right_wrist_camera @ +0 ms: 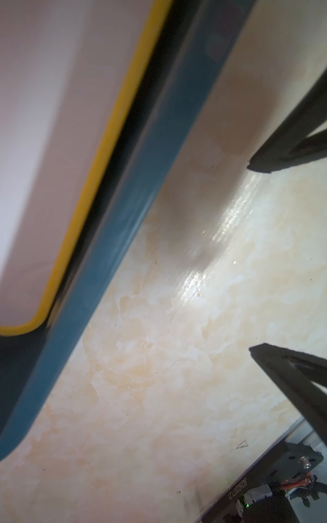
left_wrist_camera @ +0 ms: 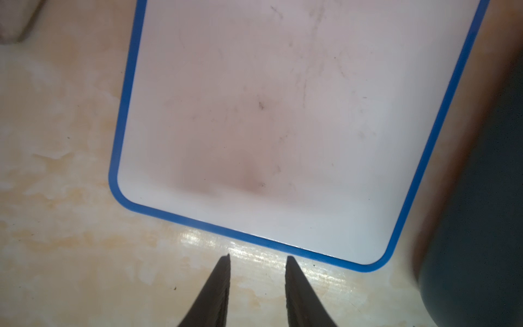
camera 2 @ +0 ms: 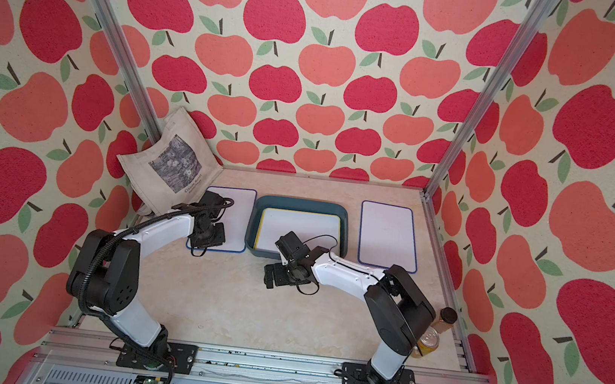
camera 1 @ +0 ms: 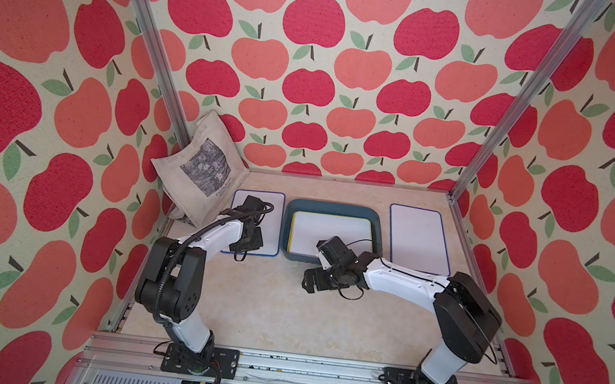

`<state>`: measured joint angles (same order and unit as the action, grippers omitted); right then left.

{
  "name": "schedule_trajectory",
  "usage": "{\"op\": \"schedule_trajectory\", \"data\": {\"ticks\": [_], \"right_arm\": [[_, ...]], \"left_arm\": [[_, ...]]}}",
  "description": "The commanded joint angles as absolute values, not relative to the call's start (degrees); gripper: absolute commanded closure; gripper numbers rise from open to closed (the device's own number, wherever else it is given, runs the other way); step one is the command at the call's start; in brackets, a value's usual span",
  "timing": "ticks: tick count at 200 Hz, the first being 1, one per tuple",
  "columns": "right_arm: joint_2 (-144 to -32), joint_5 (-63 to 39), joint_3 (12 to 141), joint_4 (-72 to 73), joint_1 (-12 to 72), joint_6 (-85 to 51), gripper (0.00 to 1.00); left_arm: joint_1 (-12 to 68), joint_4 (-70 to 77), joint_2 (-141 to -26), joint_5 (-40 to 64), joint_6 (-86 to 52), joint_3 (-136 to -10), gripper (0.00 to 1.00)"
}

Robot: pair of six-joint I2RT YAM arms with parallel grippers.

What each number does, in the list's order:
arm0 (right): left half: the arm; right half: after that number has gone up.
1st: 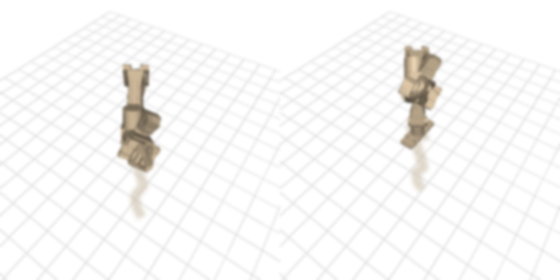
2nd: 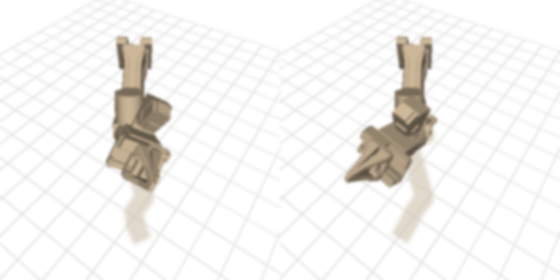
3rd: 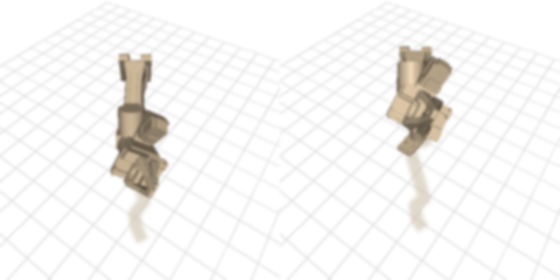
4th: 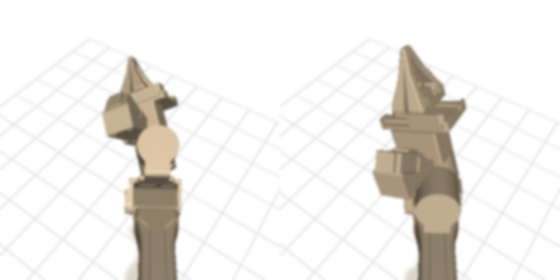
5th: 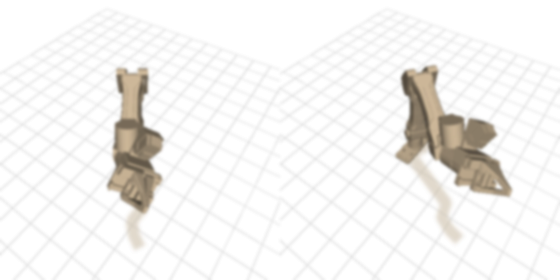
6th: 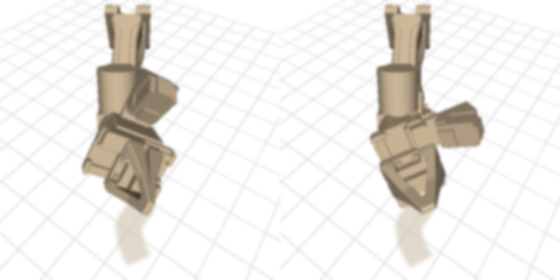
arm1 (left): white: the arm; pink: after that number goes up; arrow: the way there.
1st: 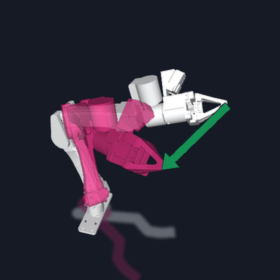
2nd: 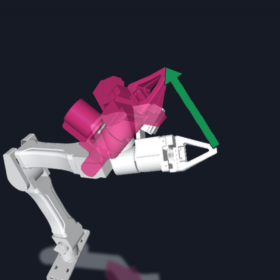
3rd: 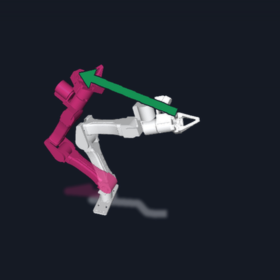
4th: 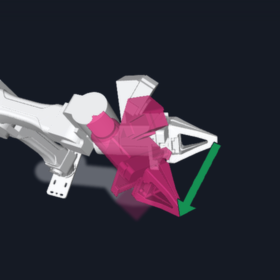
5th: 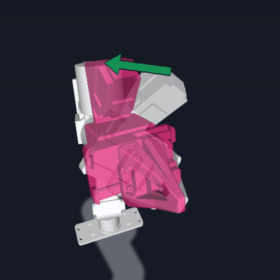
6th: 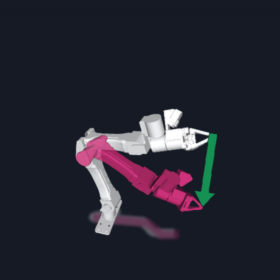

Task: Put the whiteboard into the storage box
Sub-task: Move the whiteboard to the center of the board.

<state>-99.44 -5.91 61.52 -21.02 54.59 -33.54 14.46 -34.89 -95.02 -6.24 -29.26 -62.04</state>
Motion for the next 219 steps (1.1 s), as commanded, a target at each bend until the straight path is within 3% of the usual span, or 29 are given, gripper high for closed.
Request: {"op": "schedule_trajectory", "data": {"ticks": [1,93,152,219], "right_arm": [[-102.4,-5.9,65.4,-21.3,56.0,-36.7,0.01],[-110.9,-7.7,74.5,-18.8,58.6,-43.4,0.01],[-113.6,-8.2,76.6,-17.5,59.3,-45.3,0.01],[-113.4,-9.1,75.2,-16.1,59.4,-46.3,0.01]], "left_arm": [[14.2,-32.1,-97.1,-8.9,-29.3,-61.2,0.64],[14.8,-25.1,-101.1,-5.5,-31.5,-54.4,0.65],[19.7,-28.1,-99.5,-5.0,-33.2,-49.9,0.66],[23.2,-29.4,-95.5,4.3,-38.1,-40.9,0.65]]}}
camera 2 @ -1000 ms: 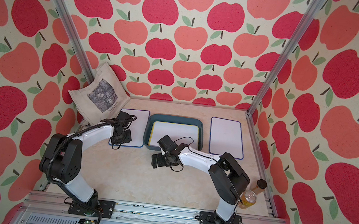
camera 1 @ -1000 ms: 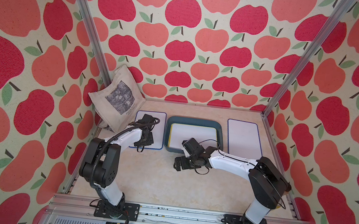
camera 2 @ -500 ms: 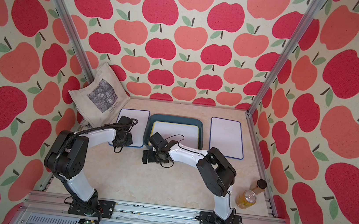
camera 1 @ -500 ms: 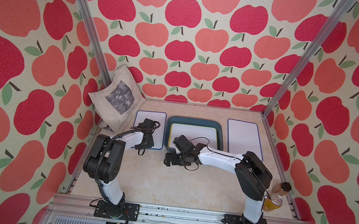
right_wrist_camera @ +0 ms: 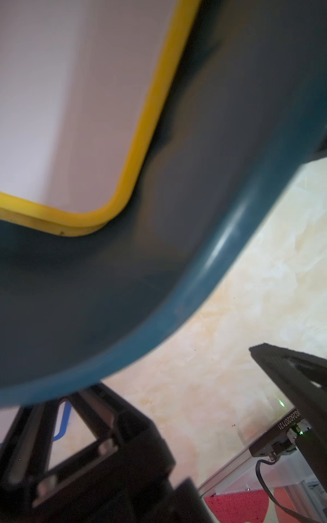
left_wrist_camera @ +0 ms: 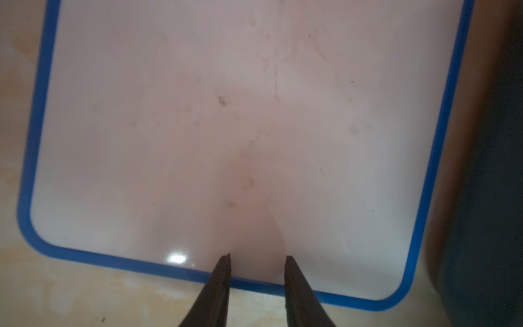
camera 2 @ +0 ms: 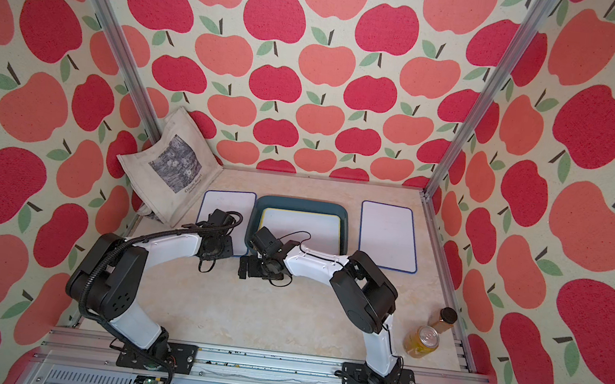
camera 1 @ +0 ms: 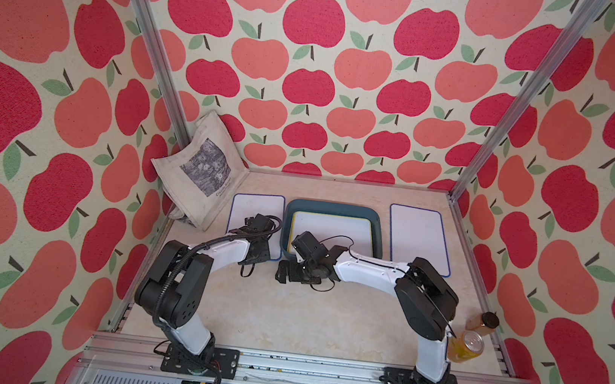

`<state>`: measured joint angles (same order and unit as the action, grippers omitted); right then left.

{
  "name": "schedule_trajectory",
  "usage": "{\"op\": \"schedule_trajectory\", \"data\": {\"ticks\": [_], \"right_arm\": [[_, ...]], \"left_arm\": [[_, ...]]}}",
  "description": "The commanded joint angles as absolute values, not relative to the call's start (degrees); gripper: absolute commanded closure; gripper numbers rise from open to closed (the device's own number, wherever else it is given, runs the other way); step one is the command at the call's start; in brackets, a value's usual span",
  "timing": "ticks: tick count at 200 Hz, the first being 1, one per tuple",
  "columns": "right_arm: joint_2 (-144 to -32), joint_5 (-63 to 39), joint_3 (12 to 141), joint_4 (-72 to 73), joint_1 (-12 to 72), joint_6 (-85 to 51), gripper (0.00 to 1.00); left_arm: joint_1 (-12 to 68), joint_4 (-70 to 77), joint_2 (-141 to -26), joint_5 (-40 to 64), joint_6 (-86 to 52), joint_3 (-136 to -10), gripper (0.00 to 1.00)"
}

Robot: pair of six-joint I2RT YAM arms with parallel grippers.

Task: Put the whiteboard into the storage box
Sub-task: Move the whiteboard to the center of the board.

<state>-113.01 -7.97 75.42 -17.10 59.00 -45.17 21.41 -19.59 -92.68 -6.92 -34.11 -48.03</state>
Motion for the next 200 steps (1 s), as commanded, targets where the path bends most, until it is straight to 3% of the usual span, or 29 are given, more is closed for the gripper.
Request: {"op": "schedule_trajectory", "data": {"ticks": [1,73,157,200], "right_arm": [[-113.4,-9.1,75.3,-16.0,59.4,-46.3,0.01],[-112.3,-9.3,72.9,-15.0,60.0,-47.0,0.01],[-106.9,-7.7,64.8,-15.6,60.0,-45.7,0.01],[-105.1,-8.7,61.5,-15.5,60.0,-44.4,0.01]], "left_arm": [[23.3,-29.4,-95.4,4.4,-38.3,-40.8,0.65],[32.1,-29.0,-91.6,8.2,-46.2,-35.7,0.65],[31.1,-35.2,-81.5,12.4,-46.6,-34.8,0.63],[25.8,-37.4,-74.2,17.2,-44.7,-35.8,0.63]]}}
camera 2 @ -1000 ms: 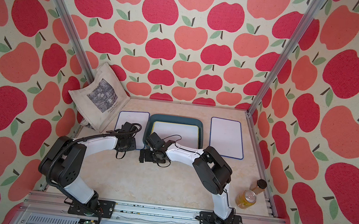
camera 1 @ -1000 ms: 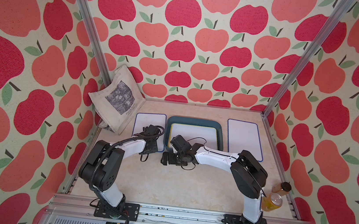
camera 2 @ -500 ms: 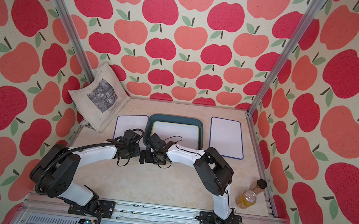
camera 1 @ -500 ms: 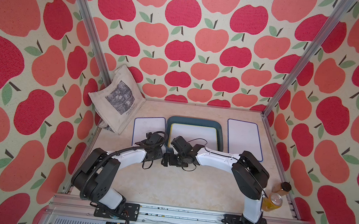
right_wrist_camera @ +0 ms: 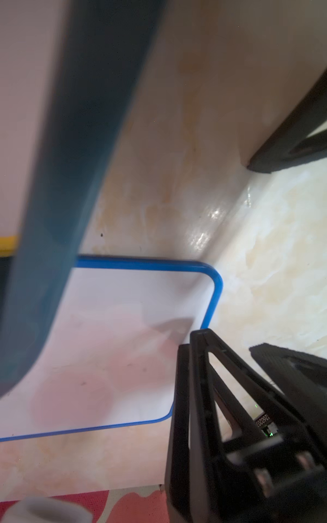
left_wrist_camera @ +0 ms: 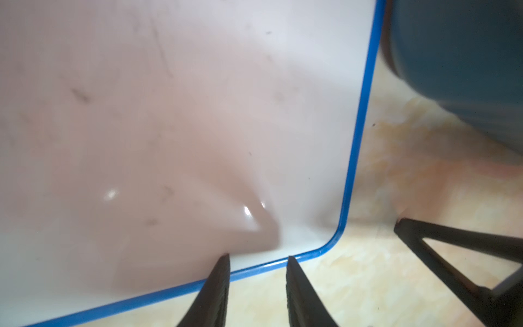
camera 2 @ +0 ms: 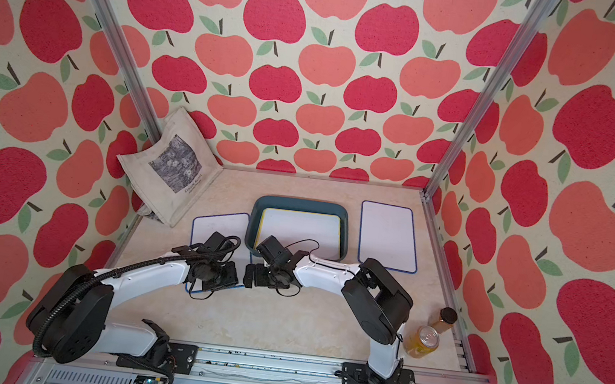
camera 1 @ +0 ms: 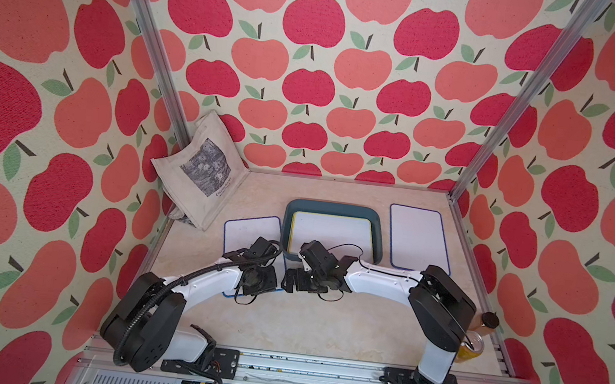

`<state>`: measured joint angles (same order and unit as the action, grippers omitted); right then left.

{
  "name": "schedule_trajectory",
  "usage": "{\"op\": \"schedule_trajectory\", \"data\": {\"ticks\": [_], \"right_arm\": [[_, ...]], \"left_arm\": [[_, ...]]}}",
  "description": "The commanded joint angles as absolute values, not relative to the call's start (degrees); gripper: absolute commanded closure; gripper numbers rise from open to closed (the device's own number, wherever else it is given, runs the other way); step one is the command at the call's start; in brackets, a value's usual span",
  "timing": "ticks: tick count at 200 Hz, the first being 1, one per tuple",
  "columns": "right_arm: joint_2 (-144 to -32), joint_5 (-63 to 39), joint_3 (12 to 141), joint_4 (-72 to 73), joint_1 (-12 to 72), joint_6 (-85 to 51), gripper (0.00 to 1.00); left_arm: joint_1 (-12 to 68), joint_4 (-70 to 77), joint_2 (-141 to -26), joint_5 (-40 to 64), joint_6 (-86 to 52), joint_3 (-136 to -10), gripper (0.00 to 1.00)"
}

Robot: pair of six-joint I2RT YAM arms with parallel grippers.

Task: Put the whiteboard into the storage box
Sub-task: Move the whiteboard to the center of the board.

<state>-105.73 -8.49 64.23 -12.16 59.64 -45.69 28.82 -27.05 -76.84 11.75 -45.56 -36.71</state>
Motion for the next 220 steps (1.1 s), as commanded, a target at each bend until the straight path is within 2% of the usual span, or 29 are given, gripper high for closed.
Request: {"op": "schedule_trajectory", "data": {"ticks": [1,43,75,114,159,220], "right_arm": [[-105.0,-8.7,61.5,-15.5,60.0,-44.3,0.01],[-104.3,-11.4,60.3,-16.2,60.5,-41.5,0.01],[-103.4,-13.4,60.1,-15.0,63.0,-38.6,0.01],[-104.5,-16.4,61.5,-12.9,65.5,-36.7,0.01],[-107.9,-17.3,66.3,-15.0,66.4,-35.9,0.01],[-113.9,-19.8,72.5,-16.9,66.7,-34.5,0.01]], "left_arm": [[25.6,-37.6,-74.0,17.2,-44.5,-36.0,0.63],[10.2,-45.6,-69.6,11.1,-33.8,-46.7,0.63],[1.8,-41.8,-76.3,9.6,-29.9,-55.0,0.63],[0.2,-37.2,-92.0,6.0,-28.7,-66.3,0.65],[0.5,-33.8,-104.6,2.9,-28.6,-75.7,0.66],[0.8,-31.1,-113.2,0.4,-26.4,-82.8,0.66]]}}
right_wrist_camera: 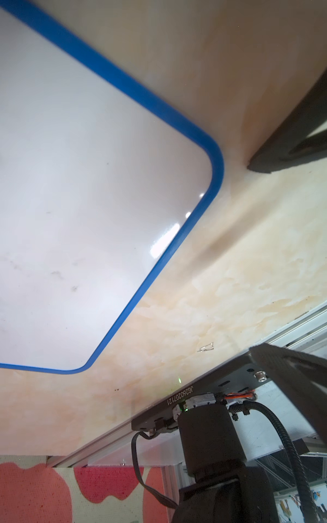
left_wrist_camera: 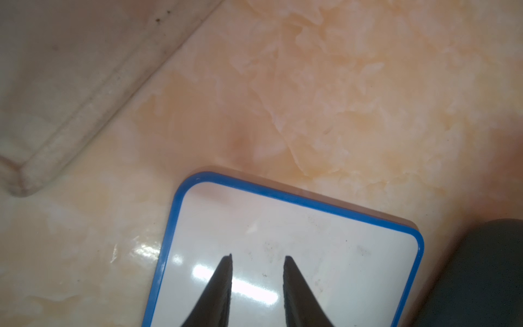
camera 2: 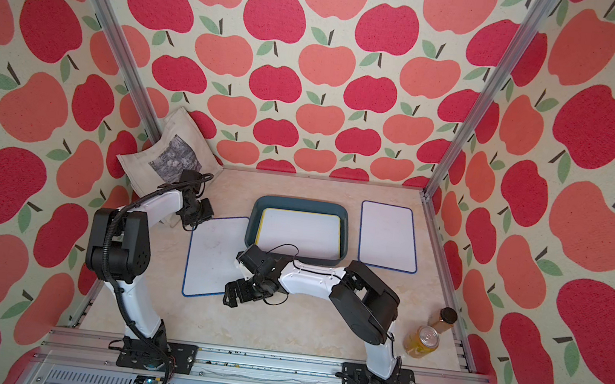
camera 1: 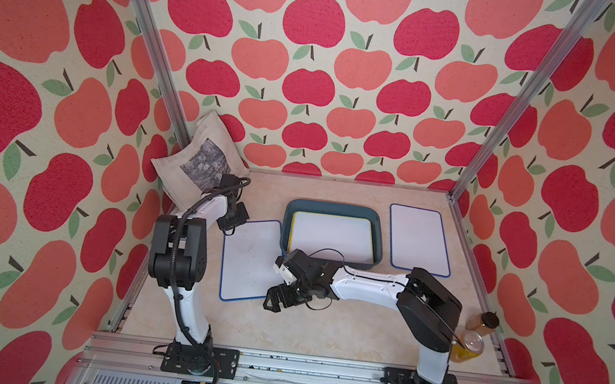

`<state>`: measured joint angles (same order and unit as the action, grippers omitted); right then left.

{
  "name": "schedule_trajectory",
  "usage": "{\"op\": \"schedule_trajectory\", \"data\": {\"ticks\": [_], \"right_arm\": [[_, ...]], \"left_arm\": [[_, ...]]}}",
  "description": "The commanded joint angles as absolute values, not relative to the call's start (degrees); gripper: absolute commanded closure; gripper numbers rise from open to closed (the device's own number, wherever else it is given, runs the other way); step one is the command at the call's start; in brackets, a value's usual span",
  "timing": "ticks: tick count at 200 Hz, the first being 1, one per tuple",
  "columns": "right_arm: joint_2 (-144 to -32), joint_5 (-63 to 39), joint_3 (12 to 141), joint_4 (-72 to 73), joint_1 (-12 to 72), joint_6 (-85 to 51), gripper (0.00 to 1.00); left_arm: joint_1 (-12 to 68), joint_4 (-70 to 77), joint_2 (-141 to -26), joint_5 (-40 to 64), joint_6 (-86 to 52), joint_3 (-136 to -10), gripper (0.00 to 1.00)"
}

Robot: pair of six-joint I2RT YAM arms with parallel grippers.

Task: Put the whiteboard into the storage box
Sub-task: Move the whiteboard to the center of the board.

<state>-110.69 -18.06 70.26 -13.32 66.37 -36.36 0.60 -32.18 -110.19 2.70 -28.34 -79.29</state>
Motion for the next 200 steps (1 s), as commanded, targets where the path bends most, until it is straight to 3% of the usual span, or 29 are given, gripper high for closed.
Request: {"op": "schedule_trajectory", "data": {"ticks": [1,68,200], "right_arm": [[-114.1,-19.8,72.6,-17.0,66.7,-34.5,0.01],[-117.9,-22.5,76.1,-18.6,66.6,-34.1,0.01],[-115.9,-22.1,71.3,-15.5,64.9,-37.1,0.01]], "left_arm": [[0.8,-31.1,-113.4,0.4,-26.4,-82.8,0.66],[0.8,-31.1,-120.7,0.8,-25.9,-85.9,0.66],[1.1,-29.6,-118.8,-0.9,-23.0,-89.8,0.66]]}}
